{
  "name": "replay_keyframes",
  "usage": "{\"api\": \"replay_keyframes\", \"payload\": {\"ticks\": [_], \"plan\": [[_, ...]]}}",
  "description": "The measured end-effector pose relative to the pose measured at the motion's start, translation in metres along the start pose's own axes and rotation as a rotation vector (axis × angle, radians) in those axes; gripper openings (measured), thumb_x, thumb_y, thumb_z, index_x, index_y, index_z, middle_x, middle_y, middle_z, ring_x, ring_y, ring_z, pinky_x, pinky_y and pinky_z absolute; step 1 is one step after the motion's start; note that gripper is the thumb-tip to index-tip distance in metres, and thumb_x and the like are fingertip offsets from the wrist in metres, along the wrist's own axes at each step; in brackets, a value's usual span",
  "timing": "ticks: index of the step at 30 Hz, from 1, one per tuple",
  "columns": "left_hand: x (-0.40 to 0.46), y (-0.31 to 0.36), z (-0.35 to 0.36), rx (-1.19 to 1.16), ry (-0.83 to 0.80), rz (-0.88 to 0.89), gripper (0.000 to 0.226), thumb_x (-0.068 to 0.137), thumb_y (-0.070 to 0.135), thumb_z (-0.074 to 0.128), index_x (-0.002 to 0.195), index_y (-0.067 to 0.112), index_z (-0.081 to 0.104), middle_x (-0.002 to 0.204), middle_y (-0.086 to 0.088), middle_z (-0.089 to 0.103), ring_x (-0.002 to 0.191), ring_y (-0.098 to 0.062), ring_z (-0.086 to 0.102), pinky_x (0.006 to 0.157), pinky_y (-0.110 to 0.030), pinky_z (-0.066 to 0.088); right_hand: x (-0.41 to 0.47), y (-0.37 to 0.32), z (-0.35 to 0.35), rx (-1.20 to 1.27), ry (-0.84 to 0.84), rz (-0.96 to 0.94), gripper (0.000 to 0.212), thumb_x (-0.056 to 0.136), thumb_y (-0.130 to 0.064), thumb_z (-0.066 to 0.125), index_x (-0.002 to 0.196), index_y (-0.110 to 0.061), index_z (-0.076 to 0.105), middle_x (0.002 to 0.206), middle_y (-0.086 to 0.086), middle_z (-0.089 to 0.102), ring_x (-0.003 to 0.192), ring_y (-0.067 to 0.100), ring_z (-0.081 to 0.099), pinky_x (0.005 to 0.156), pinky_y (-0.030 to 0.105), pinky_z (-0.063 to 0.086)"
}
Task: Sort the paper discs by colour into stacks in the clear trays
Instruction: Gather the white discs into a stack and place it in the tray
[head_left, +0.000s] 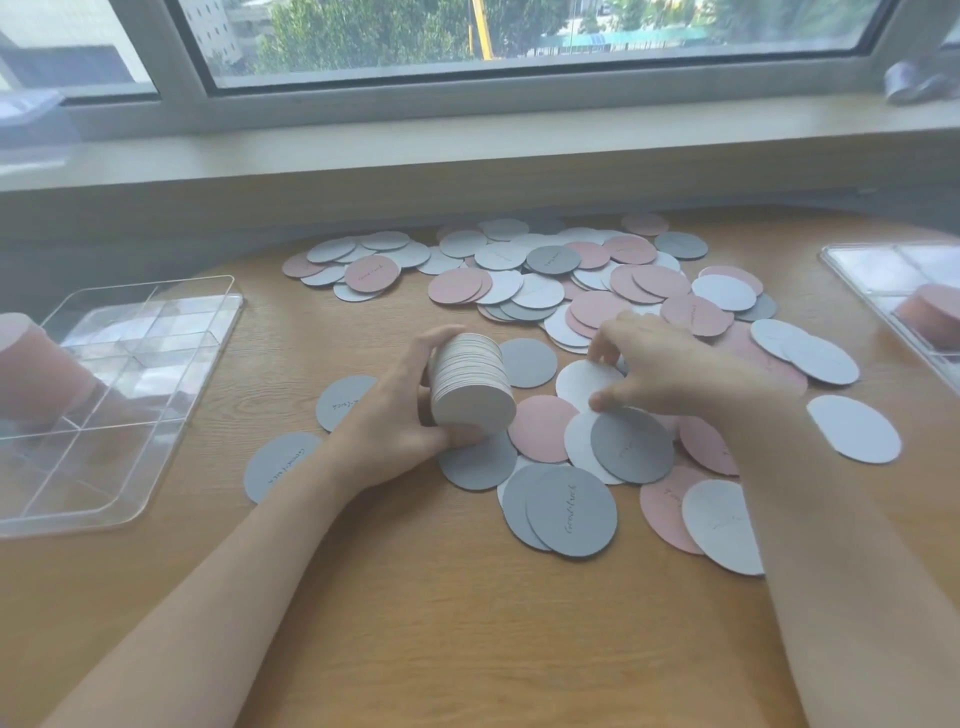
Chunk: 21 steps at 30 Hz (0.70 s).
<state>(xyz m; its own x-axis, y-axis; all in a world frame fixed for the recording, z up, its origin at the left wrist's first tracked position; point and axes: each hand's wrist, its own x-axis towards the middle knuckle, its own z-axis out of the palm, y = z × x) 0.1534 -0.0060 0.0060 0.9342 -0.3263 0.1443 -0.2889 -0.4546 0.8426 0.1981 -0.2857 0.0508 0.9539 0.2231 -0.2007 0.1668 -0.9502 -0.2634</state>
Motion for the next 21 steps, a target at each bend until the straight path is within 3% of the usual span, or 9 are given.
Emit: {"api": "replay_keyframes", "payload": {"ticks": [4,8,11,12,15,17,21], "plan": [[-0.002,0.001,-0.001,-0.038,-0.005,-0.015,0.093,0.075,0.018,0.088,0.143,0.045,0.032,0.125,0.010,0.060,0.099,-0.016,0.071,0.095,-0.039,0.054,-0.006,-0.005,-0.002,0.221,0.098,-0.017,0.033,0.082,-0.027,0.075,0.101,-0.028,0.047,0.093,-0.014,0.050,0.094,0.019,0.051,0.068,0.030,0.039],[-0.002,0.003,-0.003,-0.060,-0.011,-0.012,0.093,0.074,0.015,0.088,0.144,0.044,0.033,0.124,0.013,0.061,0.106,-0.012,0.068,0.094,-0.029,0.054,-0.002,-0.014,-0.001,0.356,0.443,-0.086,0.019,0.088,-0.018,0.069,0.099,-0.023,0.054,0.089,-0.006,0.059,0.089,0.021,0.057,0.080,0.038,0.048],[-0.002,0.004,-0.003,-0.054,-0.027,0.004,0.092,0.074,0.013,0.088,0.144,0.041,0.034,0.124,0.018,0.059,0.110,-0.006,0.065,0.090,-0.022,0.053,-0.001,-0.029,0.009,0.569,0.592,-0.139,0.014,0.090,-0.016,0.067,0.098,-0.023,0.057,0.092,-0.002,0.066,0.081,0.011,0.060,0.075,0.021,0.047],[-0.002,0.004,-0.003,-0.048,-0.035,0.005,0.092,0.074,0.014,0.087,0.143,0.041,0.034,0.124,0.015,0.060,0.108,-0.008,0.067,0.088,-0.020,0.053,-0.001,-0.036,0.013,0.638,0.575,-0.171,0.013,0.091,-0.015,0.066,0.097,-0.022,0.057,0.091,-0.002,0.069,0.078,0.009,0.061,0.075,0.020,0.048],[-0.001,0.003,-0.003,-0.029,-0.047,-0.011,0.097,0.074,0.016,0.087,0.148,0.040,0.028,0.127,0.007,0.059,0.103,-0.008,0.069,0.083,-0.014,0.051,0.000,-0.053,0.028,0.770,0.449,-0.259,0.011,0.094,-0.011,0.061,0.096,-0.021,0.056,0.082,-0.004,0.071,0.075,0.016,0.064,0.081,0.039,0.053],[0.000,0.001,-0.003,-0.023,-0.057,-0.036,0.111,0.073,0.027,0.088,0.156,0.037,0.015,0.137,0.008,0.054,0.111,-0.004,0.065,0.089,-0.014,0.049,0.002,-0.056,0.034,0.791,0.349,-0.314,0.011,0.097,-0.013,0.057,0.102,-0.023,0.058,0.083,-0.006,0.071,0.076,0.015,0.063,0.084,0.045,0.052],[0.003,-0.004,-0.002,0.158,-0.085,-0.008,0.120,0.076,0.049,0.082,0.159,0.035,-0.003,0.150,0.032,0.029,0.133,0.013,0.036,0.106,-0.012,0.032,0.001,-0.059,0.039,0.700,0.135,-0.364,0.033,0.100,-0.039,0.052,0.130,-0.029,0.059,0.120,-0.010,0.067,0.109,0.007,0.062,0.100,0.037,0.048]]}}
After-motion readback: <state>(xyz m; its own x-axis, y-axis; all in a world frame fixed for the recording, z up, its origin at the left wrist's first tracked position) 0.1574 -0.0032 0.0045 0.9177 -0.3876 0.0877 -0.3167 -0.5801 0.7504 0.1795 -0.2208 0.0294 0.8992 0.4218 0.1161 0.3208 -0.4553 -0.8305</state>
